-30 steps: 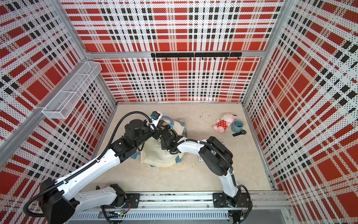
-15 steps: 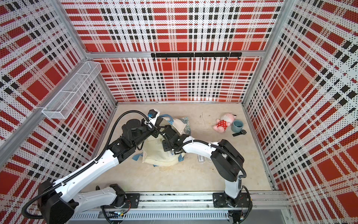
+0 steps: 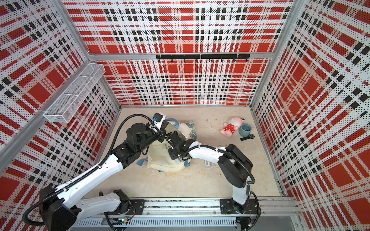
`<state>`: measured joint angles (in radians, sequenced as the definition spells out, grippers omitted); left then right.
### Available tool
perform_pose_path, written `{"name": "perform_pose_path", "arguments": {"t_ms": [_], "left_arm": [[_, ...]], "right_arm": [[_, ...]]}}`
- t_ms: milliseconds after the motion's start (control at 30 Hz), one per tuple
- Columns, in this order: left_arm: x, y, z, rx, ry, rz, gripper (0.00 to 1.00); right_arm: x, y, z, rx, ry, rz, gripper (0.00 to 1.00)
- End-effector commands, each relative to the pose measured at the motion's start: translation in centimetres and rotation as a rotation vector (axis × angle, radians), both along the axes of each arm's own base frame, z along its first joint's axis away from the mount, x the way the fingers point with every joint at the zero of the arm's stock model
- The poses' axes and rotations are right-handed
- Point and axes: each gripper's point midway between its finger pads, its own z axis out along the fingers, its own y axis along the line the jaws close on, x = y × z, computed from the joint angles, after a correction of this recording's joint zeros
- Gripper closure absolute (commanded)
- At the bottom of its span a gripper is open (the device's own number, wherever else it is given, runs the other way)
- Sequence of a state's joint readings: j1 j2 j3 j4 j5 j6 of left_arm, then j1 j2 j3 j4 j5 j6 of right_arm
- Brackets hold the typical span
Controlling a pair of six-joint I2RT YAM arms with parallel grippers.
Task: Take out the compass set from the canvas bag
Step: Pick up the compass set from the canvas bag.
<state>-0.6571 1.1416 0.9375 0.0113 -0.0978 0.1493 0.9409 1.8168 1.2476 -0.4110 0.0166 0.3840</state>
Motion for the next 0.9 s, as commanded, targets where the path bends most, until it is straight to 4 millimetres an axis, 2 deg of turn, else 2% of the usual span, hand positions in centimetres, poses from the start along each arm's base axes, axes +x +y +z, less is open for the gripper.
{"name": "perform_pose_path", "arguments": {"t_ms": [0,133,300,400,533,567,767,867], "left_arm": [[0.3,-0.1,2.4,-0.061,-0.053,0.007,1.00],[0.5,0.0,2.5,-0.064,-0.052,0.015,1.00],[0.5,0.1,2.1,-0.062,-0.045,0.017,1.00],[0.4,0.0,2.1,-0.073,-0.044,0.013,1.00],[0.3,-0.2,2.1,-0.082,-0.042,0.009,1.00],[0.3,-0.2,2.0,-0.084,-0.040,0.009,1.00],[0.2,-0.6,1.8,-0.089,-0.036,0.004,1.00],[0.1,-0.8,2.0,-0.095,-0.036,-0.003,1.00]], "right_arm": [[-1.7,0.5,2.4,0.031,-0.036,0.125,0.69],[-2.6,0.5,3.1,0.055,-0.051,0.175,0.68],[-3.0,1.4,6.6,0.158,-0.108,0.224,0.67],[-1.8,1.1,7.6,0.152,-0.166,0.171,0.66],[2.2,-1.5,7.5,0.003,-0.234,-0.099,0.69],[2.5,-1.6,7.5,-0.008,-0.221,-0.136,0.69],[2.3,-0.1,6.6,-0.040,-0.150,-0.218,0.71],[2.1,1.1,5.5,-0.074,-0.144,-0.212,0.71]]}}
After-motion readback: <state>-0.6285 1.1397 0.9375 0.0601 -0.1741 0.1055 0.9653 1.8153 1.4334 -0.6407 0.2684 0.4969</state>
